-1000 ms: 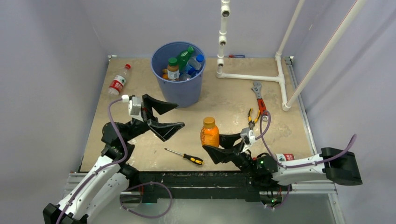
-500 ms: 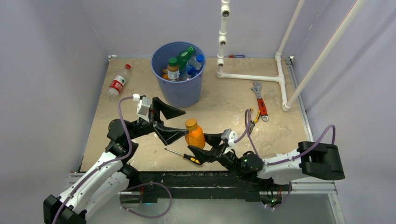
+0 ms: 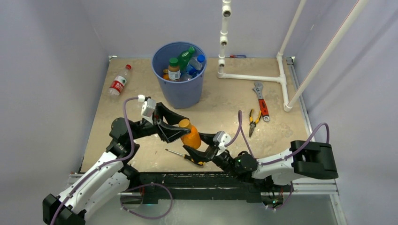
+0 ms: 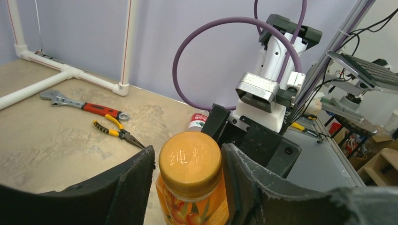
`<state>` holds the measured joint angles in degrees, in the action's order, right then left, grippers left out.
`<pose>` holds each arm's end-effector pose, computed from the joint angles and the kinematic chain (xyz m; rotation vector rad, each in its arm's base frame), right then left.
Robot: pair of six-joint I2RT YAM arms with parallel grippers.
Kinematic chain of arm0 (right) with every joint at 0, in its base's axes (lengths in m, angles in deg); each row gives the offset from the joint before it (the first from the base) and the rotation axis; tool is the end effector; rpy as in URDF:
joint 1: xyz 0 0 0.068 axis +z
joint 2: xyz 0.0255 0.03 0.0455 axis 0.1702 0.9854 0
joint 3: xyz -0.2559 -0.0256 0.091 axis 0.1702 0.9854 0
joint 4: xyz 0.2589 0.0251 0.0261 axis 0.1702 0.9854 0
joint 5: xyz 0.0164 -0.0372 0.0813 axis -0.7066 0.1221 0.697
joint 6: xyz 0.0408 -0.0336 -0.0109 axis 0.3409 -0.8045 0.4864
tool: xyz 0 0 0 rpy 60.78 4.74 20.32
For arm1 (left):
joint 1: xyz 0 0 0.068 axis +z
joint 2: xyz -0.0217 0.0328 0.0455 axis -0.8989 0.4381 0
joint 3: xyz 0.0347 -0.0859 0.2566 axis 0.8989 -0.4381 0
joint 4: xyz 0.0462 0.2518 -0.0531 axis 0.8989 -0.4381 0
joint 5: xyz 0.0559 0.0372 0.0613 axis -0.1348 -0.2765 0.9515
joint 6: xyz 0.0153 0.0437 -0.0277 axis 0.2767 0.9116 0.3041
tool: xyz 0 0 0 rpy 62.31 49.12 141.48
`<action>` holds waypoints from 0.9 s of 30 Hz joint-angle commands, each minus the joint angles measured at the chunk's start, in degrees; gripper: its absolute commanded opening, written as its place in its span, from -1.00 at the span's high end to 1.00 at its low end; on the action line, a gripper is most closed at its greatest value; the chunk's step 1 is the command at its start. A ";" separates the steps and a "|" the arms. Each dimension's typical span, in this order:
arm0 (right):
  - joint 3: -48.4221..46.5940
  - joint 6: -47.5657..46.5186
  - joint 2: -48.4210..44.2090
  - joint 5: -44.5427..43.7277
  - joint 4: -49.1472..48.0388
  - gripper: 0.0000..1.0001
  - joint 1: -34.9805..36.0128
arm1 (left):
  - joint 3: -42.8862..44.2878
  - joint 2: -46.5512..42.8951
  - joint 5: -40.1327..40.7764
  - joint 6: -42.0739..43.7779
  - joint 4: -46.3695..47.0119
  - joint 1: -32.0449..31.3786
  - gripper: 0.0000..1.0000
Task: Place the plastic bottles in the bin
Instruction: Place the plastic bottle in the trash bin.
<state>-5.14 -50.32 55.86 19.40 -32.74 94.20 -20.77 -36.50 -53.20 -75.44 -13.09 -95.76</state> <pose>0.0388 0.2259 0.2413 -0.4355 1.1206 0.9956 0.1248 -0.1067 0.3335 0.7098 1.2882 -1.4399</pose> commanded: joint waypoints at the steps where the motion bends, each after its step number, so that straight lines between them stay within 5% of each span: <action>1: -2.15 -4.61 1.26 -1.26 -7.34 1.00 0.71 | 2.36 -0.17 -1.09 1.17 0.55 -0.42 -0.11; 5: -1.68 -6.11 3.86 -2.70 -10.44 1.00 1.10 | 2.29 -0.20 -1.24 0.94 0.83 -0.46 -0.37; 11: -1.76 -7.60 6.36 -4.87 -14.65 1.00 1.56 | 2.17 0.41 -2.22 0.50 1.51 -0.88 -0.22; 16: -1.58 -7.16 6.06 -4.84 -17.20 1.00 1.56 | 2.38 0.43 -1.98 0.58 0.85 -1.03 -0.52; 23: -0.68 -7.59 3.65 -2.64 -20.11 1.00 1.66 | 2.65 0.34 -1.14 1.27 -0.51 -1.03 -0.62; 27: 0.00 -8.30 2.73 -0.62 -21.49 1.00 2.15 | 3.07 -0.14 1.08 2.55 -3.06 -1.03 -0.84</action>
<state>-5.52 -56.59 60.43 15.93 -33.02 95.62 -20.64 -35.95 -54.20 -74.96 -14.38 -96.44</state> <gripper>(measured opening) 0.655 0.869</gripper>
